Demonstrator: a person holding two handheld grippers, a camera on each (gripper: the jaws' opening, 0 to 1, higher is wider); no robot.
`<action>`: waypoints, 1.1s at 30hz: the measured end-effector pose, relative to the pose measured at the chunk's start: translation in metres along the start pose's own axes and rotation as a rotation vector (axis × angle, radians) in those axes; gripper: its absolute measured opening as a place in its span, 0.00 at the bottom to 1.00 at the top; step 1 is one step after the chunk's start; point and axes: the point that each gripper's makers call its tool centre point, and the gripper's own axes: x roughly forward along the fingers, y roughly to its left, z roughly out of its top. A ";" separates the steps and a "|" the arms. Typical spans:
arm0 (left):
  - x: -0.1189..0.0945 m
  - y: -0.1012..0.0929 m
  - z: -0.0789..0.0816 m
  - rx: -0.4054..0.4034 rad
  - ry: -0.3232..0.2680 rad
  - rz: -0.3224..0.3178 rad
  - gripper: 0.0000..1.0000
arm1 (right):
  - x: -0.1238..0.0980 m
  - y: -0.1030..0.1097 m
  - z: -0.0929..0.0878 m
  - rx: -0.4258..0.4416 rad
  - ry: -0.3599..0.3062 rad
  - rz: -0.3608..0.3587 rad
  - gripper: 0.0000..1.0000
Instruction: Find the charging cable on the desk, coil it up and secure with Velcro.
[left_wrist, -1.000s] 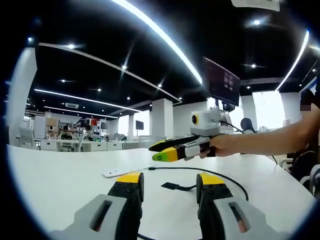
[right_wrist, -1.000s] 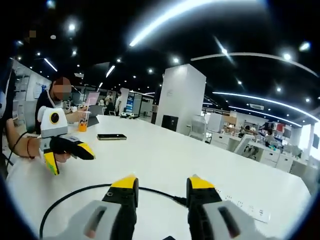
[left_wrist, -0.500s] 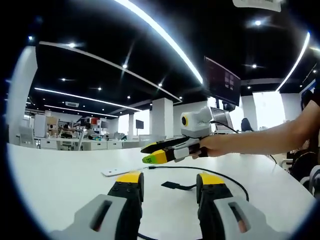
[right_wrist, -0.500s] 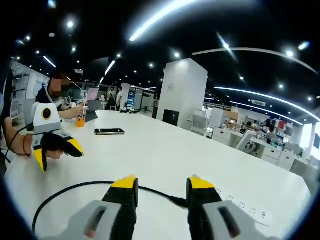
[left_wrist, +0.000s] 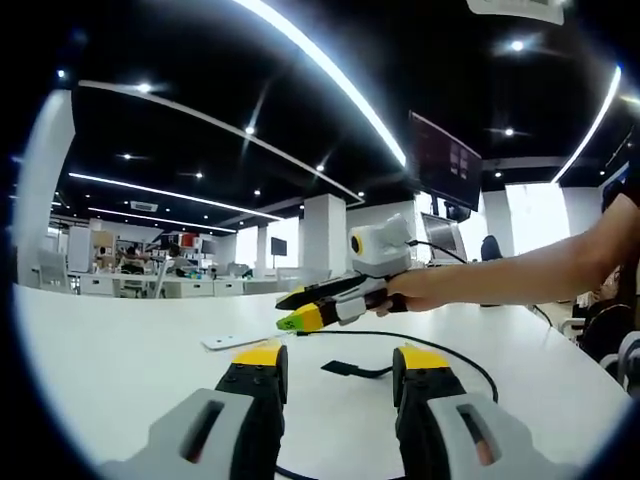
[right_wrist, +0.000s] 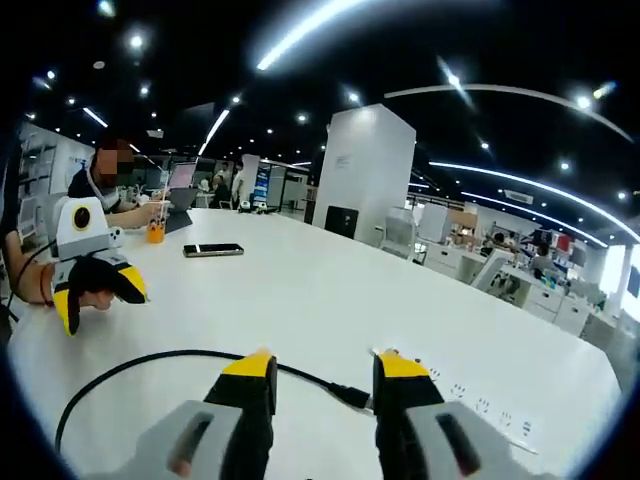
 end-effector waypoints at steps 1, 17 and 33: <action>0.000 0.000 0.000 -0.001 0.000 0.000 0.42 | 0.001 -0.001 0.000 0.001 0.004 0.001 0.40; 0.000 -0.001 0.001 -0.002 -0.003 -0.003 0.42 | 0.021 -0.008 -0.018 0.006 0.084 0.012 0.39; 0.001 -0.002 0.002 -0.005 0.000 -0.008 0.42 | 0.040 -0.017 -0.038 -0.028 0.216 0.061 0.38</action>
